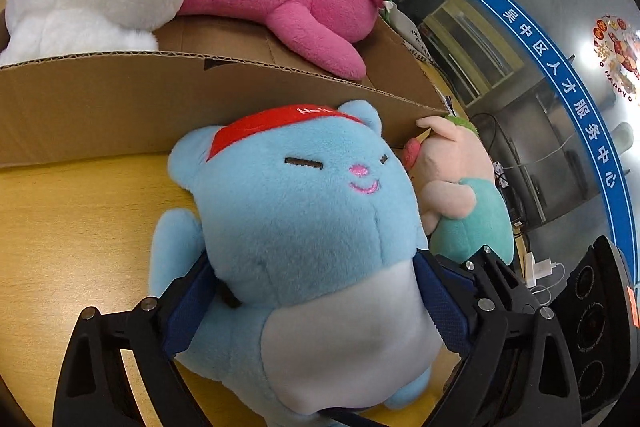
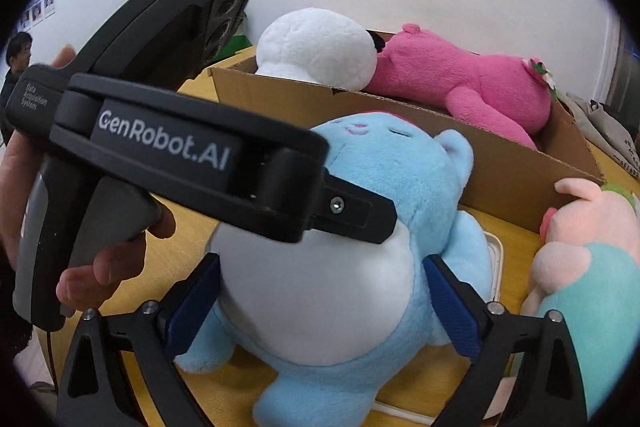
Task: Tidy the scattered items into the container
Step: 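Close both grippers on the light-blue plush body, then lift the light-blue plush, lower it beside the panda, open both grippers, then move both grippers to the pink-and-teal plush with green hair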
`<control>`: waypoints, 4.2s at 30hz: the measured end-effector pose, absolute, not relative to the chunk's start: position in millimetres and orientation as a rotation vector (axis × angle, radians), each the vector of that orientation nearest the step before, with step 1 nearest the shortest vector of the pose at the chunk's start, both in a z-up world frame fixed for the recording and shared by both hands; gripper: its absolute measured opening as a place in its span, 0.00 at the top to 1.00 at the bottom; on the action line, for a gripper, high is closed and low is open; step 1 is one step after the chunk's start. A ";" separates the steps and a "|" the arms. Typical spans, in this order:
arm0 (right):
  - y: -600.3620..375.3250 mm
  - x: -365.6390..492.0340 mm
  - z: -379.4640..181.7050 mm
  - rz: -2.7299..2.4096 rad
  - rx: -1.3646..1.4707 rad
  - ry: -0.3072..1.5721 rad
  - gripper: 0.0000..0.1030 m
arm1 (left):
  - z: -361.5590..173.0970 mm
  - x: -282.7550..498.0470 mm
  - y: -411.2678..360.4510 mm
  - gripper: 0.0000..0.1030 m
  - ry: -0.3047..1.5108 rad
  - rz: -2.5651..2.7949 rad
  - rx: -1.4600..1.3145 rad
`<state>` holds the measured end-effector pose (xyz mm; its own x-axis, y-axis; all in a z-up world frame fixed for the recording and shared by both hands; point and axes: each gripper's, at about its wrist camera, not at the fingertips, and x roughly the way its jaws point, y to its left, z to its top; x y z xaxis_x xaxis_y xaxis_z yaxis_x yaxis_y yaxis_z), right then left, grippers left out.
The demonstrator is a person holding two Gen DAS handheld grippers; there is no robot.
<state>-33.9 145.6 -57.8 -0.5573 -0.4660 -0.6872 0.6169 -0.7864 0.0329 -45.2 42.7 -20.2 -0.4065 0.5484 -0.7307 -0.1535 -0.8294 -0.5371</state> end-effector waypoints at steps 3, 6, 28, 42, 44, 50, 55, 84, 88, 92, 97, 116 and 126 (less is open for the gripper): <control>143.8 -32.2 -55.9 -2.307 0.929 0.286 0.16 | -17.5 -41.6 40.0 0.16 -0.570 2.264 -1.380; 146.7 -25.8 -51.7 -2.310 0.876 0.276 0.24 | -13.1 -37.7 37.2 0.22 -0.592 2.274 -1.384; 132.4 -122.8 79.7 -2.397 0.418 0.284 0.28 | 140.9 -155.5 17.4 0.23 -0.258 2.596 -0.956; 128.7 -184.0 -7.1 -2.362 0.869 0.113 0.27 | 37.1 -203.3 26.6 0.22 -0.314 2.462 -1.218; 129.2 -180.6 -10.3 -2.352 0.881 0.131 0.27 | 32.7 -201.3 31.5 0.22 -0.321 2.471 -1.220; 125.7 -196.6 -17.9 -2.340 0.917 0.200 0.27 | 25.9 -212.1 33.7 0.21 -0.358 2.489 -1.230; 124.8 -208.0 -39.3 -2.352 1.024 0.301 0.20 | 22.6 -203.8 38.6 0.22 -0.295 2.516 -1.213; 155.8 -126.3 -21.5 -2.490 1.145 0.098 0.14 | 44.1 -57.4 0.7 0.00 -0.267 2.705 -1.175; 159.8 -108.7 5.3 -2.581 1.032 0.114 0.05 | 68.3 -33.2 -4.2 0.00 -0.276 2.783 -1.075; 165.5 -97.2 25.6 -2.643 0.937 0.127 0.00 | 79.1 -15.9 -1.9 0.00 -0.280 2.828 -1.045; 173.3 -89.1 31.9 -2.666 0.913 0.135 0.00 | 86.0 -1.6 5.8 0.00 -0.274 2.854 -1.009; 196.7 -74.4 39.5 -2.706 0.898 0.128 0.00 | 91.1 12.8 27.8 0.00 -0.274 2.826 -1.006; 201.3 -73.5 34.2 -2.696 0.919 0.132 0.00 | 89.1 10.6 35.0 0.00 -0.304 2.809 -1.007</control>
<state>-73.5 201.3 34.2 -0.7545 -0.2416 -0.6101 0.2999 -0.9539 0.0069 10.6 35.0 89.1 -0.7656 0.2002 -0.6114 -0.0646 -0.9695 -0.2366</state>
